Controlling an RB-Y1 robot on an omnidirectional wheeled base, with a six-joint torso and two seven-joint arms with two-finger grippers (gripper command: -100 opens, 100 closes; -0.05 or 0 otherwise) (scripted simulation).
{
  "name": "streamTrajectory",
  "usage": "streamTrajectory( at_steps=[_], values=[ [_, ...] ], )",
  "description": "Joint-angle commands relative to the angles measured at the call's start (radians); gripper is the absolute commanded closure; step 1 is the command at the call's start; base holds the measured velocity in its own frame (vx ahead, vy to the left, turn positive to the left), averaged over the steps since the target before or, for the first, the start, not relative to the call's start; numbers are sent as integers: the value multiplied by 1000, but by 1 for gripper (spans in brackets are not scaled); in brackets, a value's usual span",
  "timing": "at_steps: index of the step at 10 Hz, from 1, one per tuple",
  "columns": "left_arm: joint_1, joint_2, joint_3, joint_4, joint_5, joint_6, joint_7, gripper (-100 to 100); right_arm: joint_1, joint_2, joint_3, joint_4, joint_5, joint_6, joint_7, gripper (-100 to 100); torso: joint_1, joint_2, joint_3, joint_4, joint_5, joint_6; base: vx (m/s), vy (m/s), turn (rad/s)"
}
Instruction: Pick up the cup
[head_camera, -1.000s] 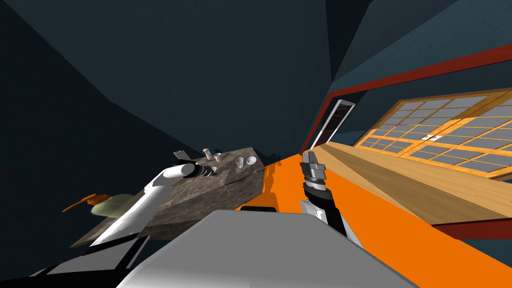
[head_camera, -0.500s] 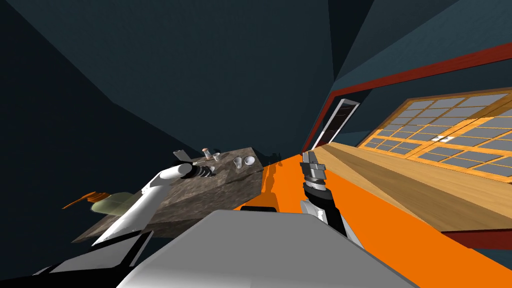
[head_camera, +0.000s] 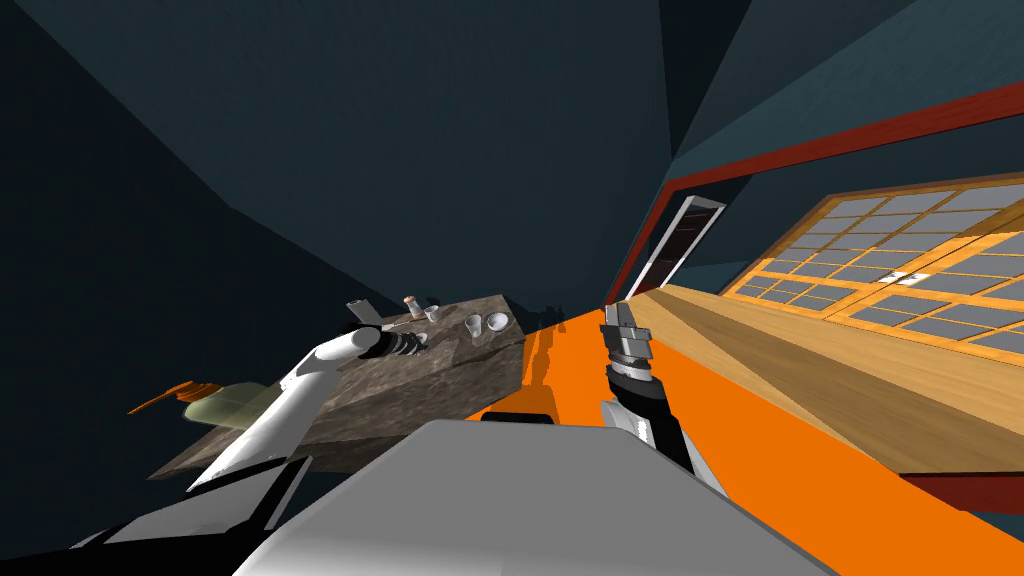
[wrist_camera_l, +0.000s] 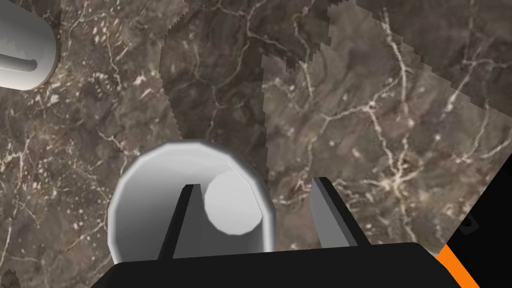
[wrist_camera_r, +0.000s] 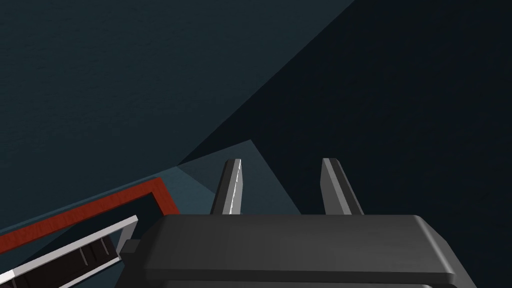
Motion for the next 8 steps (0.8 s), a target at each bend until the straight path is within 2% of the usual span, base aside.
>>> streamTrajectory(
  at_steps=[1, 4, 5, 6, 7, 8],
  values=[
    [0, 0, 0, 0, 0, 0, 0, 100, 0, 0, 0, 0, 0, 0, 0, 0, 0, 0, 0, 0, 0, 0, 0, 0, 0],
    [0, 0, 1, 1, 0, 0, 2, 100, 0, 0, 0, 0, 0, 0, 0, 0, 1, 0, 0, 0, 0, 1, 0, 0, 0],
    [0, -1, 1, 1, 0, 0, 2, 0, 0, 0, 0, 0, 0, 0, 0, 0, 1, 0, 0, 0, 0, 1, 0, 0, 0],
    [16, 9, -32, -49, -23, -3, 52, 100, 0, 0, 0, 0, 0, 0, 0, 0, 1, 0, 0, 0, 0, 1, -23, 71, -80],
    [16, 9, -32, -59, -23, -3, 70, 100, 0, 0, 0, 0, 0, 0, 0, 0, 4, 1, 0, 0, 0, 2, -26, 93, -64],
    [33, 19, -65, -97, -47, -7, 102, 100, 0, 0, 0, 0, 0, 0, 0, 0, 6, 1, 1, 0, 1, 1, -25, 115, -84]
  ],
)
